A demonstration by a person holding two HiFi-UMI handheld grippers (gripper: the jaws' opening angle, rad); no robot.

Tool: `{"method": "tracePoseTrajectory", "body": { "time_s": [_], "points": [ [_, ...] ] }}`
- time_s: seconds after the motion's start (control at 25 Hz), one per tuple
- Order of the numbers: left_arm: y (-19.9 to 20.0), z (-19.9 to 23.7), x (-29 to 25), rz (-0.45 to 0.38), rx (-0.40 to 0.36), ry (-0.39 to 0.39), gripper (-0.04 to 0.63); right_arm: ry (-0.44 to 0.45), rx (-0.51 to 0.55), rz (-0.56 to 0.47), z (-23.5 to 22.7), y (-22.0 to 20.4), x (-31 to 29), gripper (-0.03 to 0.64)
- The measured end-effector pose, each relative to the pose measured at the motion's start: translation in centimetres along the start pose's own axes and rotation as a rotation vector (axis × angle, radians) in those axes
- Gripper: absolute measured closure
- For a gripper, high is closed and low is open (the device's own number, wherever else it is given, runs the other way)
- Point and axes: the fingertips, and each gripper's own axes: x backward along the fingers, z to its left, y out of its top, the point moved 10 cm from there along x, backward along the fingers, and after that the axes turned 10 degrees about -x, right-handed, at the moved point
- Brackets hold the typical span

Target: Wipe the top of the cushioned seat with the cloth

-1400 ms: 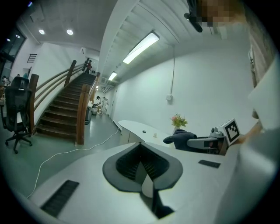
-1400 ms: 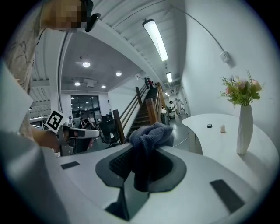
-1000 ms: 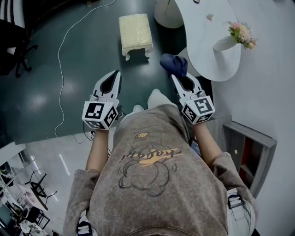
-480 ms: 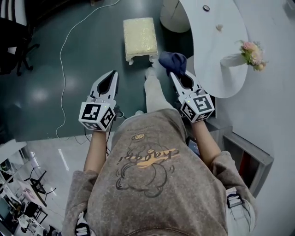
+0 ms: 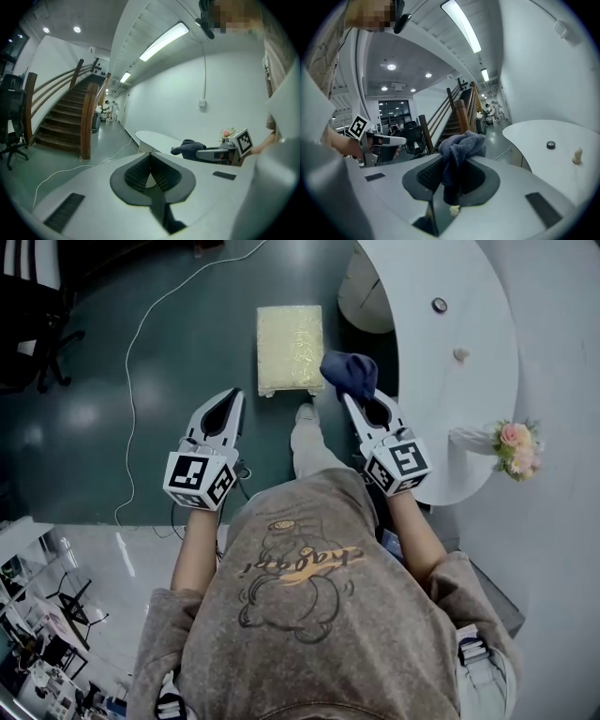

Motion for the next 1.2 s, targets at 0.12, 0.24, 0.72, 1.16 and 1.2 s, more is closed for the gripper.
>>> {"method": "tracePoseTrajectory", "body": {
  "time_s": [0.12,0.24,0.72,1.16,1.2],
  "points": [
    [1.2,1.3,-3.4,0.013,0.009,0.008,0.58,0.004,-0.013,0.006,-2.3,2.0,-2.5,0.525],
    [2.2,2.3,-6.5,0.022,0.013,0.016,0.58,0.012,-0.023,0.017,-4.6,3.4,-4.6,0.525],
    [4.0,5.6,-12.0,0.007,0.086,0.087,0.58,0.057,-0.026,0.055,-9.2,6.8,-10.1,0.525],
    [4.8,10.6,-16.0,0.011,0.082,0.018,0.58,0.018,-0.005,0.083,-9.6,8.5,-15.2,0.525],
    [4.8,11.1,-16.3,0.014,0.077,0.008,0.58,0.013,-0.001,0.083,-9.7,8.5,-15.6,0.525]
  ]
}}
